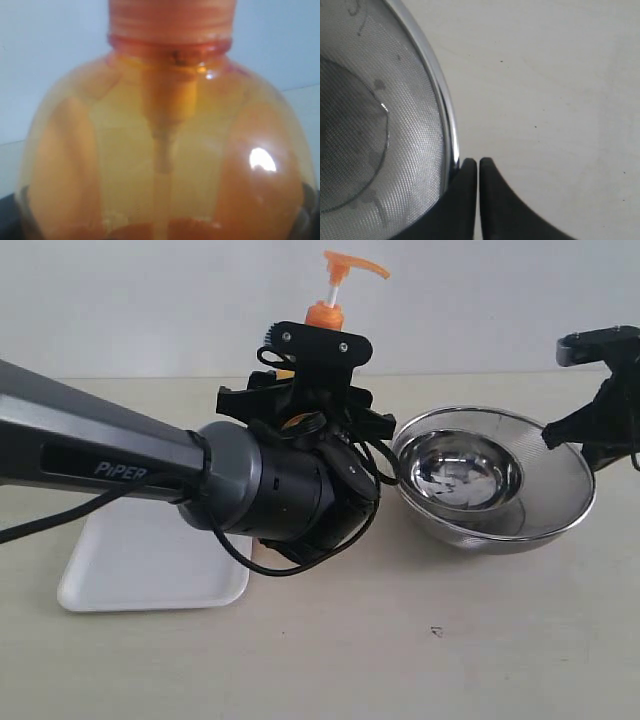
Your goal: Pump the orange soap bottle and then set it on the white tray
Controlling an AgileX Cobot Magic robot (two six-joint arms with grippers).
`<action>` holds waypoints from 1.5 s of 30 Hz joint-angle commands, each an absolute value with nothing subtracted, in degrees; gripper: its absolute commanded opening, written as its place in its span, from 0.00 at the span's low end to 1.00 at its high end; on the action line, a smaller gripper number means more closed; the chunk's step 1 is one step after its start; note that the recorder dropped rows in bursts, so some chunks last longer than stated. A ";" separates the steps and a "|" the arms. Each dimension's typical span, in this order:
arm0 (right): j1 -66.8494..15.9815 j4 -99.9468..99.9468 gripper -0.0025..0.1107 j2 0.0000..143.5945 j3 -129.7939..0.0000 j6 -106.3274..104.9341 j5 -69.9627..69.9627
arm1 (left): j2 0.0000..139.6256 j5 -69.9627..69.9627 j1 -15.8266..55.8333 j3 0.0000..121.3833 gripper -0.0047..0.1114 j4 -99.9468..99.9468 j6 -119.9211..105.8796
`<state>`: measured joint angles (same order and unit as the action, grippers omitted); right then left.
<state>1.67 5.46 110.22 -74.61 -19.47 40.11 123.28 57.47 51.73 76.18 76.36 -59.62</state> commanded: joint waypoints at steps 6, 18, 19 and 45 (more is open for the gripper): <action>-4.47 5.98 0.02 110.04 -74.94 -19.44 40.09 | 122.45 60.54 51.88 76.99 0.08 74.54 -60.01; -4.47 -9.03 0.02 108.52 -75.33 -10.95 42.52 | 122.45 60.54 51.88 76.99 0.08 74.57 -60.41; -4.47 -12.92 0.02 107.87 -75.57 -8.22 43.08 | 122.45 60.54 51.88 76.99 0.08 74.55 -60.41; -4.47 23.21 0.02 91.36 -76.76 -33.43 34.18 | 126.34 55.86 51.99 76.99 0.08 65.78 -72.68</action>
